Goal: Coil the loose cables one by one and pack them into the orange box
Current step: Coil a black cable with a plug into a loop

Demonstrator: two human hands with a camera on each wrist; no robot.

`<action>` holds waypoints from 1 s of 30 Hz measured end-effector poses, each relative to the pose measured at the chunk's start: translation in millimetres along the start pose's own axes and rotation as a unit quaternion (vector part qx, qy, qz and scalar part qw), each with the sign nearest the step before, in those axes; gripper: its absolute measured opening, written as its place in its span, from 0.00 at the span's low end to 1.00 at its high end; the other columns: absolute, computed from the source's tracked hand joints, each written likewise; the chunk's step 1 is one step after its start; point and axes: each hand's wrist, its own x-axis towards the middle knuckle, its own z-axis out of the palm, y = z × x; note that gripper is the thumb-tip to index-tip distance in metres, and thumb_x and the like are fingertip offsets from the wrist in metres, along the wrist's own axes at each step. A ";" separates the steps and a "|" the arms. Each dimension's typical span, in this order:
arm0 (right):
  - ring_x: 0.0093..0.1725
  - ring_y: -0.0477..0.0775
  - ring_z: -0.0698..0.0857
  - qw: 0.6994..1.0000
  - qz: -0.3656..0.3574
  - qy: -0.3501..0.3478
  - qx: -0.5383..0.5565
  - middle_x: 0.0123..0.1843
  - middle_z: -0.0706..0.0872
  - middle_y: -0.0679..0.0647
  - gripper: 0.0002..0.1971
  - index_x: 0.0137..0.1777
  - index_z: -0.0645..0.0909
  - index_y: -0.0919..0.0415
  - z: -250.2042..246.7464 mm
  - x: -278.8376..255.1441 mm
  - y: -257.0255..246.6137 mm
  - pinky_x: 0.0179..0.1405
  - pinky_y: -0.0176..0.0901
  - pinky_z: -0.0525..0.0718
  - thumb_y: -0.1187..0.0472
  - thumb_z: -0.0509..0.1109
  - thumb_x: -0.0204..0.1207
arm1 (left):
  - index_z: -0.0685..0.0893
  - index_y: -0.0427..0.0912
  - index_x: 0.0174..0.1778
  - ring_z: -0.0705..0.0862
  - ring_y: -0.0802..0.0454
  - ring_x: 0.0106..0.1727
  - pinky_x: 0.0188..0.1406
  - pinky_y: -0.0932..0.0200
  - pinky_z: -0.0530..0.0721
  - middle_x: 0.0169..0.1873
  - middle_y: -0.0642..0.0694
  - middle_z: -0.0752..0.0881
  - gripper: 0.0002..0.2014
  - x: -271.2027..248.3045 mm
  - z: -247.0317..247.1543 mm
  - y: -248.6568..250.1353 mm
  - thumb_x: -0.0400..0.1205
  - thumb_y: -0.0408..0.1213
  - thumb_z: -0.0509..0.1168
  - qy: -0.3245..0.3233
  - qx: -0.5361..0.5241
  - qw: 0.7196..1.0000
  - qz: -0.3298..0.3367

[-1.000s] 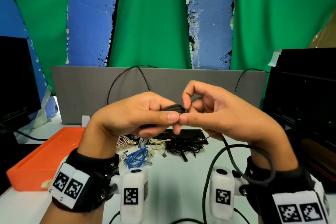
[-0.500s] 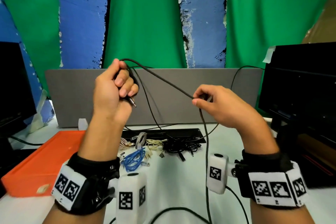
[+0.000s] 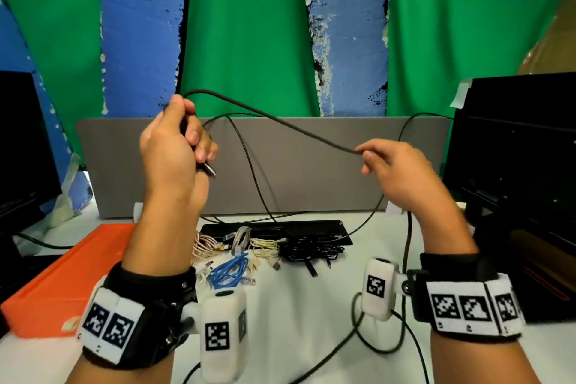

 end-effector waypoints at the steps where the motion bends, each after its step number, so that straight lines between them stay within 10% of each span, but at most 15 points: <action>1: 0.57 0.49 0.86 0.998 -0.002 -0.015 -0.058 0.57 0.90 0.47 0.13 0.67 0.83 0.45 1.2 -2.4 -5.4 0.58 0.46 0.80 0.55 0.62 0.88 | 0.77 0.45 0.38 0.61 0.56 0.16 0.19 0.59 0.62 0.18 0.52 0.67 0.13 -1.4 1.5 -0.1 0.89 0.41 0.57 -0.011 0.060 0.998 -0.004; 5: 0.79 0.51 0.71 0.993 -0.111 -0.036 0.016 0.81 0.73 0.46 0.25 0.84 0.66 0.45 0.2 -28.1 -62.5 0.81 0.58 0.64 0.50 0.61 0.88 | 0.79 0.42 0.37 0.61 0.54 0.16 0.19 0.58 0.59 0.18 0.48 0.67 0.14 -18.2 19.2 -0.3 0.88 0.40 0.59 -0.100 0.254 0.962 -0.017; 9: 0.86 0.39 0.56 0.968 -0.191 -0.049 0.153 0.87 0.62 0.43 0.28 0.89 0.52 0.47 23.6 -52.8 -116.6 0.88 0.55 0.49 0.47 0.50 0.91 | 0.76 0.41 0.33 0.59 0.56 0.13 0.16 0.63 0.56 0.15 0.49 0.66 0.17 -42.5 34.9 3.9 0.88 0.41 0.58 -0.241 0.196 0.944 -0.109; 14: 0.69 0.39 0.80 0.929 -0.214 0.062 0.295 0.70 0.81 0.45 0.24 0.83 0.69 0.49 36.1 -52.7 -119.0 0.71 0.43 0.77 0.47 0.50 0.89 | 0.77 0.44 0.31 0.58 0.61 0.06 0.13 0.70 0.54 0.08 0.54 0.63 0.16 -48.7 37.4 12.4 0.82 0.48 0.58 -0.347 -0.042 0.892 -0.287; 17: 0.45 0.39 0.85 0.901 -0.198 0.045 0.383 0.45 0.87 0.42 0.19 0.60 0.84 0.54 28.6 -48.8 -112.5 0.46 0.37 0.83 0.50 0.52 0.89 | 0.76 0.42 0.35 0.56 0.57 0.09 0.12 0.64 0.53 0.11 0.53 0.61 0.20 -42.5 33.4 17.4 0.89 0.48 0.51 -0.442 -0.154 0.822 -0.325; 20: 0.30 0.48 0.76 0.900 -0.178 0.034 0.396 0.30 0.78 0.45 0.18 0.43 0.80 0.54 28.8 -45.5 -112.9 0.27 0.45 0.75 0.46 0.57 0.87 | 0.76 0.42 0.36 0.61 0.58 0.08 0.12 0.65 0.60 0.11 0.53 0.63 0.20 -44.3 35.1 17.4 0.89 0.48 0.51 -0.441 -0.142 0.838 -0.288; 23: 0.27 0.59 0.78 0.892 -0.144 0.081 0.420 0.29 0.81 0.55 0.17 0.38 0.78 0.50 35.4 -43.4 -115.9 0.25 0.54 0.77 0.43 0.61 0.86 | 0.75 0.42 0.36 0.71 0.57 0.12 0.17 0.64 0.74 0.11 0.53 0.67 0.17 -52.1 45.4 12.6 0.87 0.48 0.55 -0.368 -0.061 0.903 -0.214; 26: 0.24 0.50 0.79 0.908 -0.155 0.122 0.370 0.26 0.85 0.54 0.18 0.37 0.75 0.51 31.1 -44.0 -113.2 0.28 0.45 0.77 0.46 0.61 0.88 | 0.78 0.40 0.36 0.80 0.48 0.25 0.32 0.58 0.82 0.15 0.47 0.74 0.18 -55.3 49.0 9.6 0.85 0.49 0.56 -0.316 0.104 0.939 -0.087; 30: 0.28 0.41 0.76 0.957 -0.178 0.099 0.208 0.27 0.80 0.38 0.17 0.36 0.74 0.48 13.0 -42.7 -97.2 0.29 0.31 0.70 0.48 0.62 0.87 | 0.86 0.44 0.50 0.88 0.46 0.48 0.52 0.39 0.87 0.40 0.47 0.90 0.20 -42.5 32.8 9.1 0.89 0.54 0.55 -0.313 0.399 0.857 0.086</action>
